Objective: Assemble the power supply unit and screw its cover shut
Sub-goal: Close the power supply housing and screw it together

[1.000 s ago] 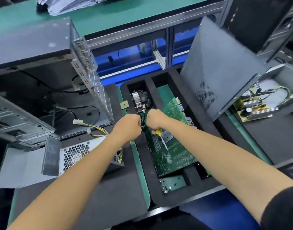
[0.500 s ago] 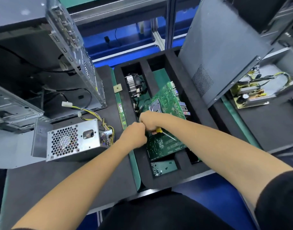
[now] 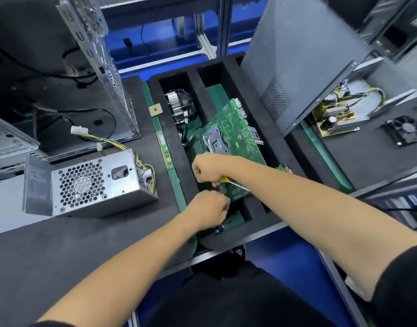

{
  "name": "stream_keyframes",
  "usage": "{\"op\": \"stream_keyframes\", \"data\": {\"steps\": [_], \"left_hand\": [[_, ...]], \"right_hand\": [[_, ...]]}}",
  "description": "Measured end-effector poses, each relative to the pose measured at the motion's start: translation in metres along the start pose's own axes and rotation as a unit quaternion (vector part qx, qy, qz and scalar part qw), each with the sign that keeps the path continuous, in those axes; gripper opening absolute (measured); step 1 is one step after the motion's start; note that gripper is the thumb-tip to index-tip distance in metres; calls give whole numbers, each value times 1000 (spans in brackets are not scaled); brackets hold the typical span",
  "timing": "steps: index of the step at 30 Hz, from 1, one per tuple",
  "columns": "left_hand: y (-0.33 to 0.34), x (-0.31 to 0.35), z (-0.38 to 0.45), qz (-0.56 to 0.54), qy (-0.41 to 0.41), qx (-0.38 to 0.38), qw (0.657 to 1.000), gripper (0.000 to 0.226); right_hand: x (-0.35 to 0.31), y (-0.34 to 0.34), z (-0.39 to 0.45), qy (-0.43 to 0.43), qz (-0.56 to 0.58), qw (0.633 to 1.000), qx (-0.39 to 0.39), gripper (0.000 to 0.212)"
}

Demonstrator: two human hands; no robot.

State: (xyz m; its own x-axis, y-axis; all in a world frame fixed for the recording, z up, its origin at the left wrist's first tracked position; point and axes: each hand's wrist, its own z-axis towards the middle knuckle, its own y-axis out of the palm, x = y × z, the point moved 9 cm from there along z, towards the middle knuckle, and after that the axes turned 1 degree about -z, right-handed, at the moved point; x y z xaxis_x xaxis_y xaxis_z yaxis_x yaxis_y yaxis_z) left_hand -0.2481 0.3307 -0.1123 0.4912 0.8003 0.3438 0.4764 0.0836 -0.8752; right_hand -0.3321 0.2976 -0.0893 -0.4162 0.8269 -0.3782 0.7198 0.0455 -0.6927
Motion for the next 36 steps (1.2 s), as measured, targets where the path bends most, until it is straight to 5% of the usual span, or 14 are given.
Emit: {"op": "stream_keyframes", "data": {"steps": [10,21,28,36], "left_hand": [[29,15,20,118,7,-121,986,11],[68,31,27,159,56,-223,960,26],[74,28,29,91,5,-282,955,71],[65,17,37,129,-25,-152,980,48]], "right_hand": [[-4,15,0,-63,-206,977,-3,29],[-1,12,-3,-98,-195,976,-3,32],[-6,10,-5,-125,-188,974,1,31],[-4,3,-6,-119,-191,974,11,32]]}}
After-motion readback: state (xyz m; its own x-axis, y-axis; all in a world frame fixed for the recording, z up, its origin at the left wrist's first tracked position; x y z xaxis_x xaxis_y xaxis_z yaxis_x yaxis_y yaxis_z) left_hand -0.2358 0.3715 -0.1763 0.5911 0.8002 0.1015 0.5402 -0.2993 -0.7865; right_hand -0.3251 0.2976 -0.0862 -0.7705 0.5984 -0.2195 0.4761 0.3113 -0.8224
